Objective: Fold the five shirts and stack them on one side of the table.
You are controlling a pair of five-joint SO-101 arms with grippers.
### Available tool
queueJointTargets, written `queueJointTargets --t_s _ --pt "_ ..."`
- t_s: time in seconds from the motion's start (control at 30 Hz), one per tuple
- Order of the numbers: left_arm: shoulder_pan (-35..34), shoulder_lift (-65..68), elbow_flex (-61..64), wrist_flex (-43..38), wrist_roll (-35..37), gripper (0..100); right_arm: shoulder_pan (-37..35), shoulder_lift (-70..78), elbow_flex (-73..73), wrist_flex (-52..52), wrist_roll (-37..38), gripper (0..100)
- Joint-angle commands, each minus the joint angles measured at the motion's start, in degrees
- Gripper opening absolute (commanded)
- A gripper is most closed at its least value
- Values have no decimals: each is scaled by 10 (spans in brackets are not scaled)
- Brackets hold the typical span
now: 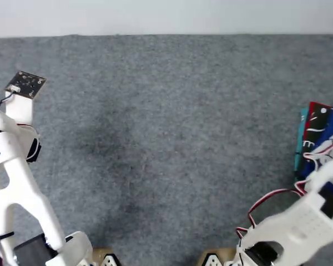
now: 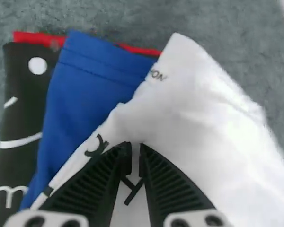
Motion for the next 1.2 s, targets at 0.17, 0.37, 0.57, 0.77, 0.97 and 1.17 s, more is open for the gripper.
queueJointTargets --t_s 0.17,0.37,0.57,0.77,0.97,1.17 --pt "-1 -21 -28 11 -6 13 -19 -138 -29 73 -4 46" --pt "0 -22 -28 11 -5 13 17 -120 -29 0 -2 46" --pt "14 -22 -28 11 -3 13 31 14 -32 -150 -2 46" --pt "61 -23 -29 11 38 13 16 73 -78 -163 -5 47" --pt "65 -76 -27 11 64 13 15 -7 -98 -9 -6 47" --pt "64 -160 35 11 62 13 5 -72 -98 139 -6 44"
